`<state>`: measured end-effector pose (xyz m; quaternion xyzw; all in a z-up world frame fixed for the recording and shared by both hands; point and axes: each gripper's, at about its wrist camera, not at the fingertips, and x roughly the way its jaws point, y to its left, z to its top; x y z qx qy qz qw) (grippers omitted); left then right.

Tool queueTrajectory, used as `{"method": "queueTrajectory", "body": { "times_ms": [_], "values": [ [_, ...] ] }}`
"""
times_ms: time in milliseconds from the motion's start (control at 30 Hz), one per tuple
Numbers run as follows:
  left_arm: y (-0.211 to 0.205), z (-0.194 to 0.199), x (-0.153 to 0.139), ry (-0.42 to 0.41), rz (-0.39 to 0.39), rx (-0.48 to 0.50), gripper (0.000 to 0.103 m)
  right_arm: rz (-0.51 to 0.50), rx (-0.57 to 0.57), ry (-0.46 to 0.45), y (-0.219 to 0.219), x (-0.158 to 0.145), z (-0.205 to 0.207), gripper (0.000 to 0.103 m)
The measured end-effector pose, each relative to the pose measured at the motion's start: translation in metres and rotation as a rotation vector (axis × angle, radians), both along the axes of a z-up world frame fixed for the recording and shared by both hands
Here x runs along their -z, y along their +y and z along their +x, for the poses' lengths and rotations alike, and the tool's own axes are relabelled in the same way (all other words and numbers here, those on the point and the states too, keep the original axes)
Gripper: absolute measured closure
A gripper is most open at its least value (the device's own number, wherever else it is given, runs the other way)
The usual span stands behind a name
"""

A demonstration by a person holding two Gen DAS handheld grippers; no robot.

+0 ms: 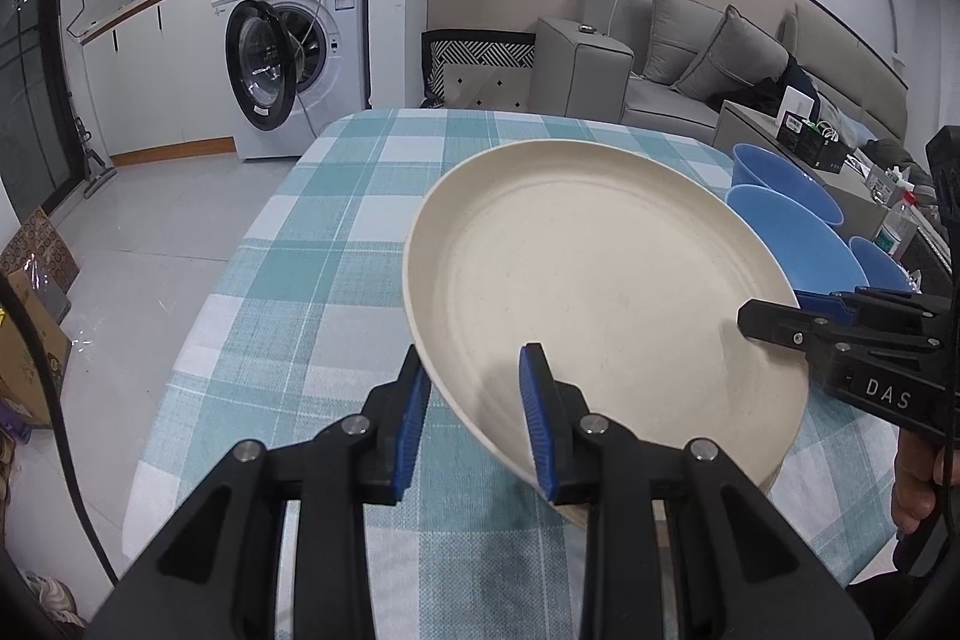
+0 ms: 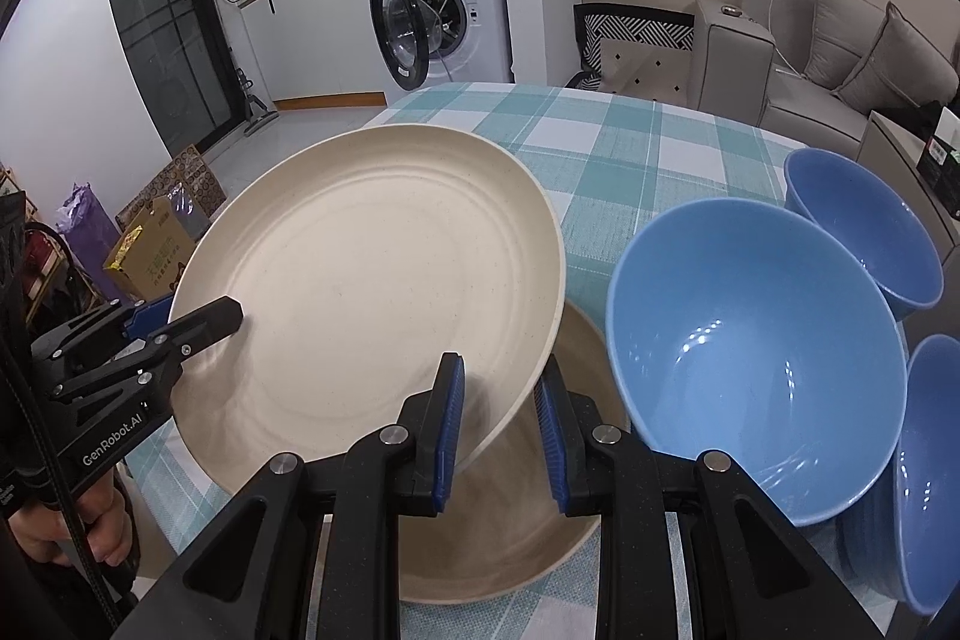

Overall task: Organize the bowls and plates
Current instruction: 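Lift the beige plate with both grippers and carry it over the plate stack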

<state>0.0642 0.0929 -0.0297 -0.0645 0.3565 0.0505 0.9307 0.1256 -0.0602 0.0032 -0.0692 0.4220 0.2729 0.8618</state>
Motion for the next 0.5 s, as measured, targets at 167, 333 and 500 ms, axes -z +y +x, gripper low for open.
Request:
{"method": "queueTrajectory", "body": {
  "times_ms": [167, 333, 500],
  "values": [
    [-0.004, -0.005, 0.006, 0.014, 0.008, -0.001, 0.075, 0.003, -0.002, 0.015, -0.002, 0.008, -0.008, 0.079],
    [-0.012, -0.007, 0.012, 0.028, 0.019, 0.011, 0.075, -0.001, 0.009, 0.012, -0.01, 0.013, -0.016, 0.079],
    [-0.021, -0.006, 0.016, 0.038, 0.035, 0.028, 0.075, -0.013, 0.028, 0.016, -0.018, 0.019, -0.02, 0.079]
  ]
}}
